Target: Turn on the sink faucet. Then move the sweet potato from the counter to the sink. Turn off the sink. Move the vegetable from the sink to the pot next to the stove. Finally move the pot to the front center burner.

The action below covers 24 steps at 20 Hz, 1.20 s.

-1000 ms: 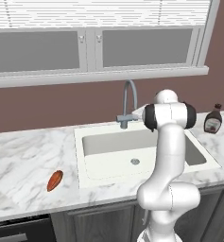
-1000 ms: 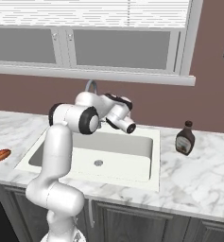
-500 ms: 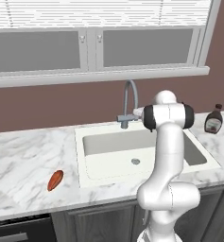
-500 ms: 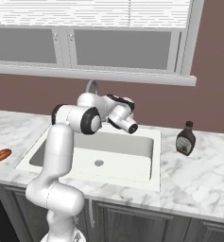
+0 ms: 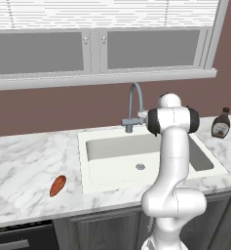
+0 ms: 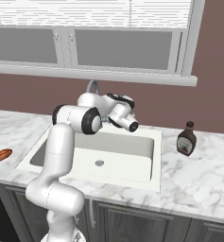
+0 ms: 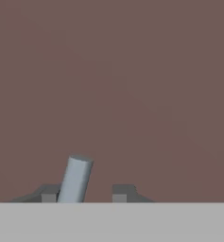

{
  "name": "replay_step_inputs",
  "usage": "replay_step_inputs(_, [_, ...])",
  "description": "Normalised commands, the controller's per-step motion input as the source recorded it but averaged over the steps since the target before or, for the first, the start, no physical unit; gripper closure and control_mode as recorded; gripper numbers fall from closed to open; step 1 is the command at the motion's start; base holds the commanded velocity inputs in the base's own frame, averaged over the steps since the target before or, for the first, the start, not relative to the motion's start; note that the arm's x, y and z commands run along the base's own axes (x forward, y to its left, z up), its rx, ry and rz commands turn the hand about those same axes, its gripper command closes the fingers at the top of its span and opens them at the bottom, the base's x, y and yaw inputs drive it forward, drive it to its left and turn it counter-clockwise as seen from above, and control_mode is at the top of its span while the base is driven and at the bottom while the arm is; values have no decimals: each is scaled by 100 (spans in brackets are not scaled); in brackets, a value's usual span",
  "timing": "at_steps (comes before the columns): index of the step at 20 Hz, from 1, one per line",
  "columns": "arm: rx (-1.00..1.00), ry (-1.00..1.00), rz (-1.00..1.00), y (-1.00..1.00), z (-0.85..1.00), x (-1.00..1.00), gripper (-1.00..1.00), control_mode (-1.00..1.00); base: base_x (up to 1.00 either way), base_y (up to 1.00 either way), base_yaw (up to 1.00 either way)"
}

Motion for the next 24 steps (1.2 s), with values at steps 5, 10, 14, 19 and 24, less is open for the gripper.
replay_step_inputs(5, [7, 1, 0, -71, -84, -13, 100, -100, 0, 0, 0])
replay_step_inputs(10, [12, 7, 0, -68, -78, -12, 100, -100, 0, 0, 0])
replay_step_inputs(14, [8, 6, 1, -35, -47, -1, -100, -100, 0, 0, 0])
replay_step_inputs(19, [2, 0, 1, -6, 1, -8, -100, -100, 0, 0, 0])
replay_step_inputs(24, [3, 0, 0, -13, 23, -37, -100, -100, 0, 0, 0])
